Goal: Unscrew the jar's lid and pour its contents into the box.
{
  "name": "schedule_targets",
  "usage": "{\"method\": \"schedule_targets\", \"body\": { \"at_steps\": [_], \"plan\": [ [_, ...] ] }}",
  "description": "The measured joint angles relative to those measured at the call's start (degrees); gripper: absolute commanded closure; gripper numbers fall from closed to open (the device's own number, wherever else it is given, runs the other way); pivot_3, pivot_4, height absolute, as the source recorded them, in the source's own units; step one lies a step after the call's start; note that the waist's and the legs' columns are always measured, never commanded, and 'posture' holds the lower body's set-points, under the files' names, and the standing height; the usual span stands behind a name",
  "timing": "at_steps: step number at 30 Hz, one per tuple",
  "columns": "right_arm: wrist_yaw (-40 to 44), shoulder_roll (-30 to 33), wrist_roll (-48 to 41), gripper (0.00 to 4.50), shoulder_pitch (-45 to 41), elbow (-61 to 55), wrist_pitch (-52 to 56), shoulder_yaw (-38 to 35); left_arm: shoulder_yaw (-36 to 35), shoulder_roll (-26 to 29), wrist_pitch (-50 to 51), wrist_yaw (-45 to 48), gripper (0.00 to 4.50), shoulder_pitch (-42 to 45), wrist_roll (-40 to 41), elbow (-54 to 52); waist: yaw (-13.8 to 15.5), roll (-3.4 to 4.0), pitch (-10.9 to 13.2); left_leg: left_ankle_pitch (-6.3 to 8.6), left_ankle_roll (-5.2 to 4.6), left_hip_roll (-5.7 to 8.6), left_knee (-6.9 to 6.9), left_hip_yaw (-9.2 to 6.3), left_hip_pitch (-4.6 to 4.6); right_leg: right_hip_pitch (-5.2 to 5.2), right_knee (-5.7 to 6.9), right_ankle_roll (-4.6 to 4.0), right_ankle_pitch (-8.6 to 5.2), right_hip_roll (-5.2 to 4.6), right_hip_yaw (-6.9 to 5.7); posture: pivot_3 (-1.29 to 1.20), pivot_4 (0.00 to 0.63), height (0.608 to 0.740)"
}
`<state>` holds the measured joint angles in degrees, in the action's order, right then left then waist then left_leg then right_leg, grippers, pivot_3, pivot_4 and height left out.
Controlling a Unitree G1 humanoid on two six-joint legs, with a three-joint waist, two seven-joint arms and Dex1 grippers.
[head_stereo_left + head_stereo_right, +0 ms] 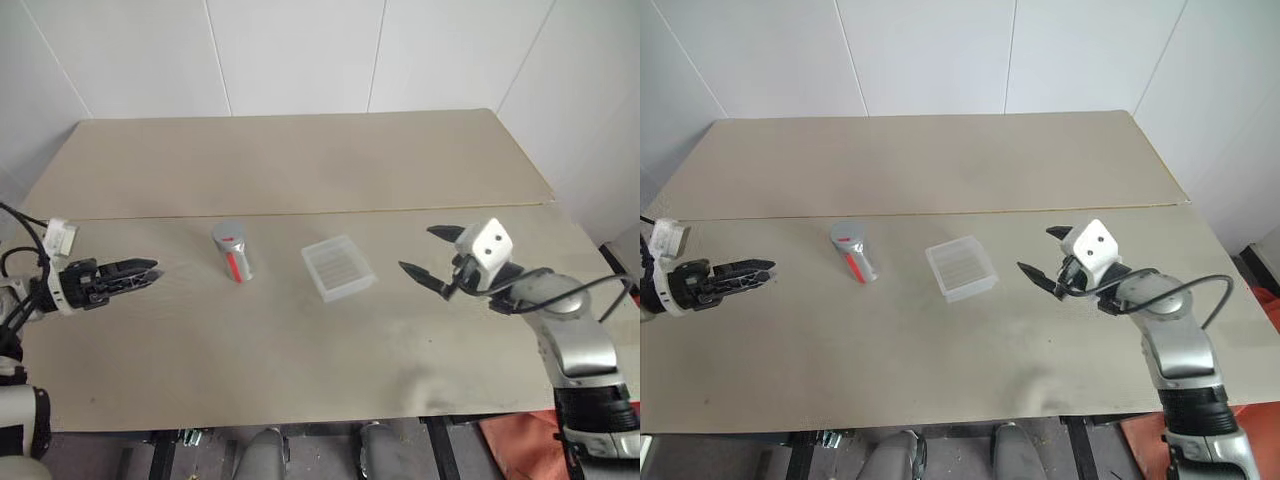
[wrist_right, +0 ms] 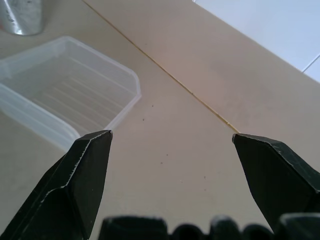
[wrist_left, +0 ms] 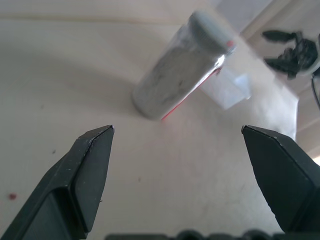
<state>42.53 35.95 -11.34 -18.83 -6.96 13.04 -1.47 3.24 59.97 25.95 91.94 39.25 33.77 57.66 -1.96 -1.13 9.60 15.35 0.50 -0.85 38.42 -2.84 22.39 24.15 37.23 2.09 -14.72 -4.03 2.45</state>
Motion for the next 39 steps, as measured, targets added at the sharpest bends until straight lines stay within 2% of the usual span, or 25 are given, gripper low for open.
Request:
{"method": "schedule_targets", "body": {
  "at_steps": [12, 21, 24, 25, 28, 30, 33, 35, 39],
  "plan": [
    [0.09, -1.20, 1.19, 0.00, -3.55, 3.01, 0.00, 1.45, 6.96, 0.88, -1.68, 0.00, 0.04, 6.00, 1.19, 3.57, -0.36, -0.07, 0.04, -0.02, 0.01, 0.02, 0.12, -0.04, 0.05, 0.03, 0.14, 0.00, 0.00, 0.00, -0.01, 0.00, 0.150, 0.740],
    [1.33, -1.04, 0.84, 0.00, -3.35, 5.00, -0.86, 0.62, 6.16, -0.69, -0.99, 0.00, 0.04, 7.18, 2.56, 3.08, -0.44, -0.09, 0.05, -0.08, 0.01, 0.03, 0.45, -0.03, 0.00, 0.02, 0.59, 0.00, 0.00, -0.01, 0.00, 0.00, 0.150, 0.740],
    [0.94, -1.02, -0.80, 0.00, -4.09, 8.71, -2.41, -2.29, 1.38, -2.56, -5.65, -0.18, 0.04, 6.68, 2.38, 1.31, -0.39, -0.11, 0.07, -0.15, -0.04, 0.02, 0.47, -0.03, -0.02, 0.03, 0.74, -0.01, 0.01, -0.01, 0.00, 0.00, 0.150, 0.740],
    [0.35, -1.06, -0.96, 0.00, -4.26, 8.84, -2.54, -2.91, -1.27, -2.72, -8.01, -0.95, 0.04, 4.98, 2.17, -0.56, -0.41, -0.11, 0.07, -0.15, -0.05, 0.02, 0.46, -0.04, -0.03, 0.03, 0.73, -0.02, 0.01, -0.01, 0.00, 0.00, 0.150, 0.740],
    [-2.30, -1.10, -0.97, 0.00, -2.67, 8.75, -3.11, -5.60, -12.59, -5.70, -13.30, -9.71, 0.04, -9.16, 3.65, -15.44, -0.98, -0.05, 0.05, -0.14, -0.05, -0.03, 0.31, 0.05, -0.19, 0.08, 0.72, -0.06, -0.01, -0.07, 0.29, 0.00, 0.150, 0.740],
    [-2.56, -0.82, -1.17, 0.00, -0.46, 8.61, -3.16, -6.67, -18.97, -11.50, -13.42, -16.10, 0.04, -22.54, 6.37, -28.97, -1.01, -0.03, 0.05, -0.13, -0.06, -0.05, 0.23, -0.03, -0.22, 0.13, 0.74, -0.05, -0.02, -0.22, 0.46, 0.00, 0.150, 0.740],
    [-1.40, -0.36, -1.22, 0.00, 1.61, 8.19, -2.91, -6.50, -22.54, -17.93, -12.06, -20.58, 0.04, -39.04, 8.72, -45.29, -1.12, -0.22, 0.14, -0.12, -0.06, -0.01, 0.26, 0.02, -0.10, 0.24, 0.68, 0.01, 0.01, -0.32, 0.62, 0.00, 0.150, 0.740],
    [-1.24, -0.39, -1.23, 0.00, 1.03, 7.99, -2.66, -6.22, -25.42, -19.45, -10.70, -24.92, 0.04, -45.11, 9.36, -55.29, -0.56, -0.38, 0.25, -0.14, -0.03, 0.01, 0.33, 0.01, -0.17, 0.16, 0.68, 0.10, 0.17, -0.32, 0.62, 0.00, 0.150, 0.740],
    [-2.48, -1.46, -1.40, 0.00, -1.59, 5.36, -1.77, -6.04, -30.45, -21.36, -10.94, -30.74, 0.04, -49.06, 10.33, -66.76, 0.43, -0.10, 0.41, -0.44, -0.27, 0.10, 0.33, 0.38, -0.67, -0.55, 0.25, 0.22, 0.51, -0.23, 0.54, 0.00, 0.150, 0.740]
  ]
}}
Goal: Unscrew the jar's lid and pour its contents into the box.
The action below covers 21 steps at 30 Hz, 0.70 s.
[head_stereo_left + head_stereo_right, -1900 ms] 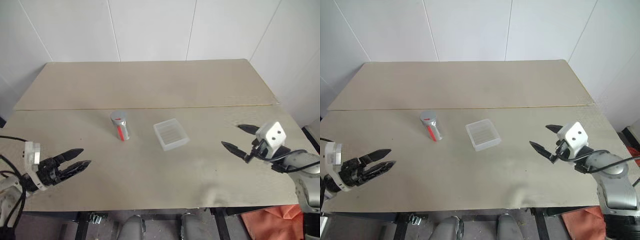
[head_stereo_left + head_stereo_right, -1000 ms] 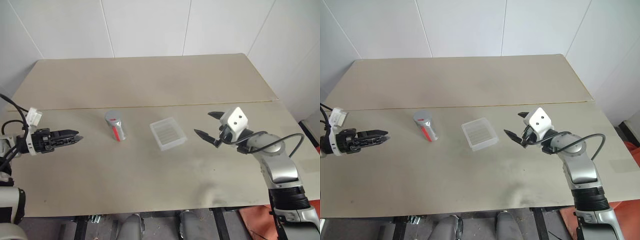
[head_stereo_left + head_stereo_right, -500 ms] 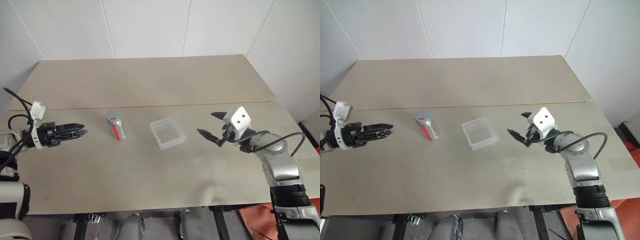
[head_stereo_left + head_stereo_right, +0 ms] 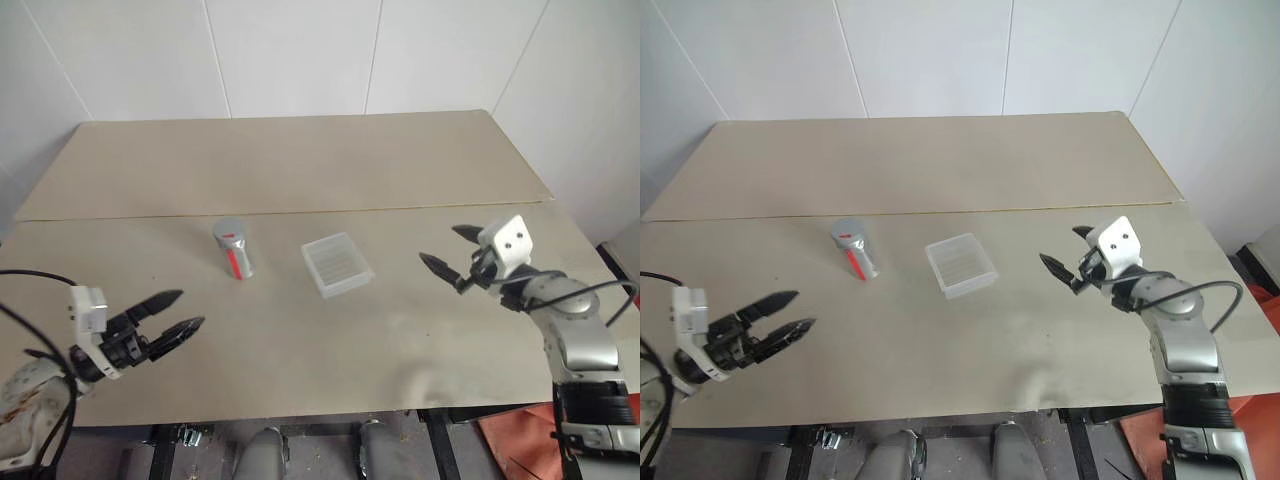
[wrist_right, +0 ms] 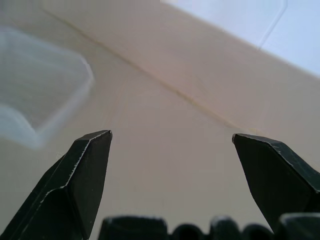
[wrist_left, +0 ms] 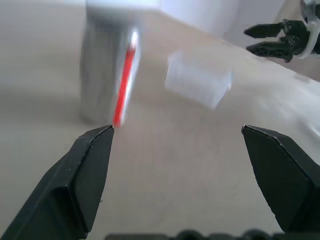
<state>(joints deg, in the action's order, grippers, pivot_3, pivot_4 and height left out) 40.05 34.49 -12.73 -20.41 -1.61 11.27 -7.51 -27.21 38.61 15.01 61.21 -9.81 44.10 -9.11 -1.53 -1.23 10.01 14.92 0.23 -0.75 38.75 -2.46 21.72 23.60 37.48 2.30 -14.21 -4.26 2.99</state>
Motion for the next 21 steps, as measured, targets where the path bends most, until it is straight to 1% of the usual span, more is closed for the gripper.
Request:
{"method": "schedule_targets", "body": {
  "at_steps": [2, 5, 7, 9, 12, 17, 21],
  "plan": [
    [-1.36, -1.14, -0.10, 0.00, 0.69, -2.43, 1.31, -0.01, -0.42, -3.63, -0.28, -3.63, 0.04, -1.70, -0.18, -3.48, 0.18, 0.07, 0.05, -0.03, -0.03, -0.14, -0.03, 0.00, -0.40, -0.56, -0.40, 0.29, 0.00, 0.17, -0.07, 0.00, 0.150, 0.740],
    [-2.68, -1.76, -0.98, 0.00, 3.28, -6.42, 3.23, -0.07, 0.73, -8.20, -0.67, -8.54, 0.04, -4.39, -1.99, -7.55, 0.27, 0.00, 0.04, -0.07, 0.02, -0.14, 0.00, 0.01, -0.40, -0.58, -0.46, 0.40, 0.11, 0.20, 0.00, 0.00, 0.150, 0.740],
    [-4.18, -2.75, -1.37, 0.00, 5.02, -8.80, 4.92, -0.13, 2.63, -13.33, -2.47, -14.80, 0.04, -4.63, -5.62, -10.61, 0.46, -0.01, 0.04, -0.08, 0.04, -0.10, 0.01, 0.06, -0.37, -0.56, -0.48, 0.35, 0.21, 0.20, 0.10, 0.00, 0.150, 0.740],
    [-5.18, -3.37, -1.80, 0.00, 5.95, -10.85, 6.34, -0.07, 4.73, -17.39, -3.89, -20.62, 0.04, -4.09, -9.60, -12.00, 0.54, -0.01, 0.04, -0.09, 0.04, -0.08, 0.01, 0.07, -0.36, -0.54, -0.49, 0.06, 0.41, 0.20, 0.14, 0.00, 0.150, 0.740],
    [-6.33, -3.75, -2.11, 0.00, 6.58, -14.58, 8.28, -0.03, 8.06, -22.35, -4.65, -28.92, 0.04, -2.33, -14.93, -13.70, 0.59, -0.02, 0.04, -0.09, 0.04, -0.07, 0.01, 0.08, -0.32, -0.53, -0.51, 0.06, 0.42, 0.22, 0.16, 0.00, 0.150, 0.740],
    [-7.36, -4.25, -3.30, 0.00, 7.31, -18.98, 11.91, 0.13, 14.34, -26.34, -5.10, -37.08, 0.04, 1.50, -22.06, -14.21, 0.58, -0.04, 0.03, -0.09, 0.04, -0.08, 0.00, 0.07, -0.29, -0.52, -0.62, 0.09, 0.43, 0.29, 0.17, 0.00, 0.150, 0.740],
    [-7.46, -3.34, -4.54, 0.00, 7.85, -22.92, 15.10, 0.22, 17.18, -28.87, -7.39, -41.74, 0.04, 5.32, -27.28, -10.44, 0.58, -0.04, 0.03, -0.09, 0.04, -0.08, 0.00, 0.07, -0.21, -0.49, -0.68, 0.10, 0.44, 0.30, 0.17, 0.00, 0.150, 0.740]
  ]
}}
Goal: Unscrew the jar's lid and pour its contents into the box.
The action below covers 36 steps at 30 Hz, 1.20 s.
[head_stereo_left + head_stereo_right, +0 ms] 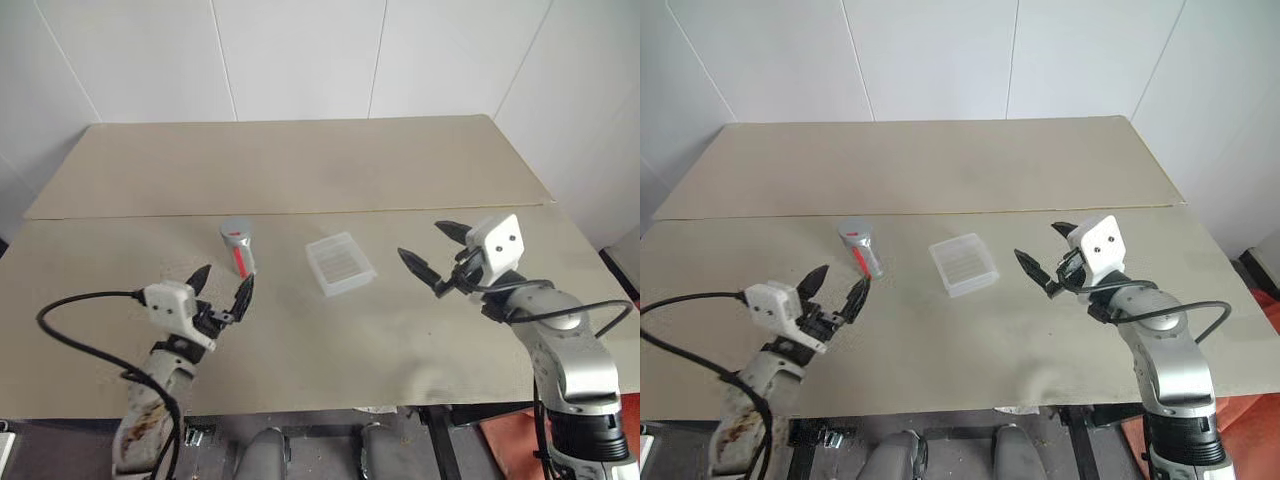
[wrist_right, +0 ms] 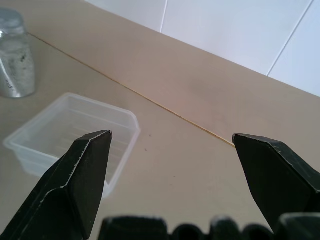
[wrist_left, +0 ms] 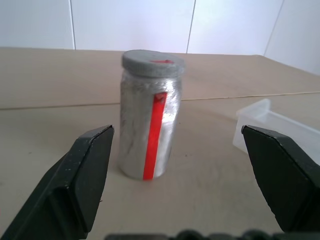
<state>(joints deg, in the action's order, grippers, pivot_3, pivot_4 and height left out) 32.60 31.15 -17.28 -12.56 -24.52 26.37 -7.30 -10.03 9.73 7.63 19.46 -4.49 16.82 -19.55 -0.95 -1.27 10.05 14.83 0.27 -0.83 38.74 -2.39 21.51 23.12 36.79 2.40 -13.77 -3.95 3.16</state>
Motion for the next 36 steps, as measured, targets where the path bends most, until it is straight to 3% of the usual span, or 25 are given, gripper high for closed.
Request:
{"method": "schedule_targets", "body": {
  "at_steps": [6, 27, 33, 36],
  "plan": [
    [0.10, 2.17, -2.10, 0.00, -0.04, -3.67, 3.24, -0.30, 1.41, -2.20, -4.15, -5.26, 0.04, 3.67, -5.75, 8.51, 0.00, -0.02, 0.01, 0.00, 0.00, 0.01, 0.00, -0.02, 0.10, 0.04, -0.07, 0.02, 0.01, 0.00, -0.02, 0.00, 0.150, 0.740],
    [-1.47, 4.78, -5.85, 0.00, 3.35, -10.30, 8.38, -2.62, 3.62, -5.62, -22.20, -10.07, 0.04, 19.42, -10.98, 35.32, 0.24, -0.05, 0.02, 0.00, 0.00, 0.05, 0.02, -0.08, 0.35, 0.08, -0.25, 0.12, 0.07, -0.03, -0.13, 0.00, 0.150, 0.740],
    [0.84, 6.73, -10.51, 0.00, 6.75, -12.27, 11.37, -4.47, 4.52, -5.69, -26.23, -9.82, 0.04, 21.75, -11.43, 39.26, 0.25, -0.04, 0.02, 0.00, -0.01, 0.05, 0.01, -0.16, 0.54, 0.08, -0.60, 0.18, 0.16, -0.05, -0.23, 0.00, 0.150, 0.740],
    [2.95, 9.26, -12.37, 0.00, 8.77, -13.79, 12.24, -4.86, 4.60, -5.62, -26.91, -11.17, 0.66, 22.34, -12.78, 40.69, 0.32, -0.04, 0.02, 0.00, -0.01, 0.10, 0.00, -0.16, 0.57, 0.06, -0.68, 0.22, 0.17, -0.13, -0.26, 0.00, 0.150, 0.740]
  ]
}}
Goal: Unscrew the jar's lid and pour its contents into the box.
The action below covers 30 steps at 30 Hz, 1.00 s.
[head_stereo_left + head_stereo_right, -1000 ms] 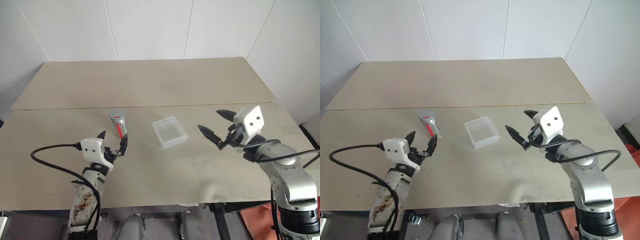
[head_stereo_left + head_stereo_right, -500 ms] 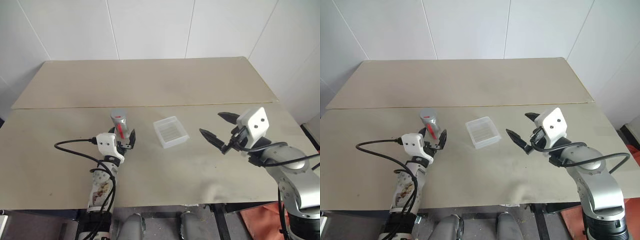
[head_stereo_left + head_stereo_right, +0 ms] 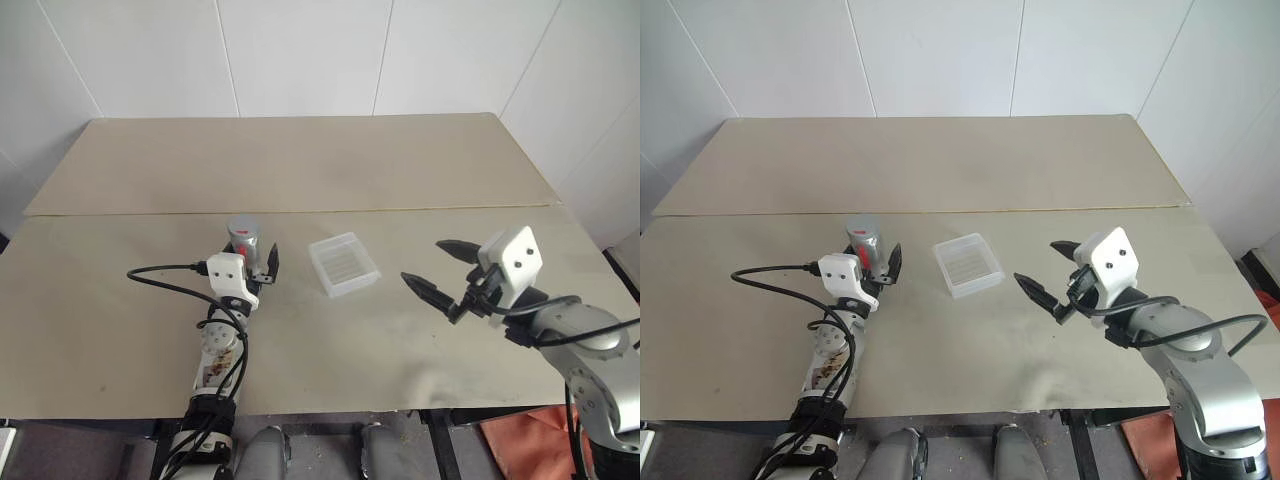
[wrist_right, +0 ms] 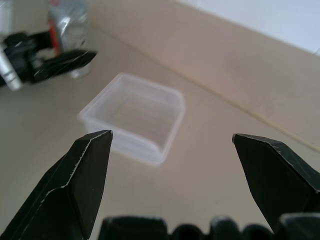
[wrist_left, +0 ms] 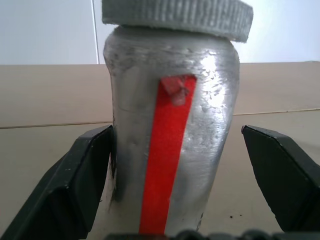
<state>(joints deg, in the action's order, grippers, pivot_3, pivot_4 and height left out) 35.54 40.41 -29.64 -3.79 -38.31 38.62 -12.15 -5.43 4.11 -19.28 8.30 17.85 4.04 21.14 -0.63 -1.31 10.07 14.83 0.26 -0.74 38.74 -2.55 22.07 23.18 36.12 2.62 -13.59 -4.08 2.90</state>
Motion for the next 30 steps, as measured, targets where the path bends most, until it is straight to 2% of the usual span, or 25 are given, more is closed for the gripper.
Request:
{"method": "schedule_targets", "body": {
  "at_steps": [5, 7, 14, 16, 21, 23, 26, 28, 30],
  "plan": [
    [0.53, 0.61, -0.86, 0.00, 1.14, -1.26, 0.03, 0.00, -0.01, 0.33, -1.65, -0.67, 2.16, 0.73, -0.53, 1.99, 0.00, 0.00, 0.00, 0.00, 0.00, 0.00, 0.02, -0.02, 0.00, -0.02, -0.01, 0.04, 0.03, 0.00, -0.04, 0.00, 0.150, 0.740],
    [0.46, 0.62, -0.84, 0.00, 1.61, -1.30, 0.03, 0.00, 0.02, 0.33, -1.79, -0.93, 2.36, 0.85, -0.75, 2.18, 0.06, 0.00, 0.00, -0.01, 0.01, 0.00, 0.03, -0.03, 0.01, -0.03, -0.01, 0.05, 0.03, -0.01, -0.06, 0.00, 0.150, 0.740],
    [-0.98, 0.57, -0.06, 0.00, 2.81, -1.71, 0.02, 0.00, 0.05, 1.55, -1.33, 0.22, 2.39, 0.46, -0.64, 1.32, -0.08, 0.00, 0.00, -0.01, 0.01, -0.01, 0.03, -0.04, 0.01, -0.02, 0.00, 0.04, 0.05, 0.00, -0.07, 0.00, 0.150, 0.740],
    [-1.55, 0.20, -0.66, 0.00, 2.48, -1.75, 0.27, 0.01, 0.09, 3.09, 1.63, 4.81, 2.39, -0.30, 3.45, -1.99, -0.21, 0.00, 0.00, -0.01, 0.01, -0.04, 0.02, -0.05, 0.01, 0.00, 0.02, 0.03, 0.05, 0.03, -0.07, 0.00, 0.150, 0.740],
    [-1.89, -1.45, -5.87, 0.00, -1.43, -1.78, 1.47, -0.06, -0.44, 15.16, 17.11, 26.65, 2.39, -0.85, 21.96, -15.93, -0.45, 0.02, 0.01, -0.02, 0.02, -0.14, 0.01, -0.09, -0.03, 0.03, 0.08, -0.07, 0.07, 0.13, -0.08, 0.00, 0.150, 0.740],
    [-2.44, -2.41, -7.52, 0.00, -3.21, -1.73, 1.83, 0.10, -1.23, 17.62, 22.42, 31.46, 2.39, -0.29, 27.53, -19.54, -0.41, 0.02, 0.01, -0.02, 0.02, -0.12, 0.03, -0.08, -0.06, -0.02, 0.07, -0.06, 0.07, 0.10, -0.08, 0.00, 0.150, 0.740],
    [-7.44, -8.73, -7.58, 0.00, -9.91, -1.64, 2.04, 2.96, -1.23, 19.72, 27.03, 38.00, 2.39, 1.39, 31.99, -20.70, -0.41, 0.03, 0.02, -0.04, 0.03, -0.12, 0.06, -0.09, -0.06, -0.01, 0.09, -0.06, 0.08, 0.13, -0.08, 0.00, 0.150, 0.740],
    [-11.76, -13.55, -7.03, 0.00, -14.91, -1.91, 2.10, 7.53, 0.06, 19.38, 27.97, 40.69, 2.39, 3.16, 32.07, -20.71, -0.42, 0.03, 0.02, -0.06, 0.06, -0.15, 0.03, -0.20, -0.04, 0.03, 0.08, -0.12, 0.12, 0.22, -0.10, 0.00, 0.150, 0.740],
    [-14.17, -15.52, -5.59, 0.00, -17.31, -2.09, 2.41, 10.98, 0.62, 18.33, 28.01, 41.35, 2.39, 3.75, 31.96, -20.52, -0.34, 0.03, 0.02, -0.06, 0.06, -0.15, 0.02, -0.26, 0.00, 0.06, 0.08, -0.16, 0.12, 0.22, -0.16, 0.00, 0.150, 0.740]
  ]
}}
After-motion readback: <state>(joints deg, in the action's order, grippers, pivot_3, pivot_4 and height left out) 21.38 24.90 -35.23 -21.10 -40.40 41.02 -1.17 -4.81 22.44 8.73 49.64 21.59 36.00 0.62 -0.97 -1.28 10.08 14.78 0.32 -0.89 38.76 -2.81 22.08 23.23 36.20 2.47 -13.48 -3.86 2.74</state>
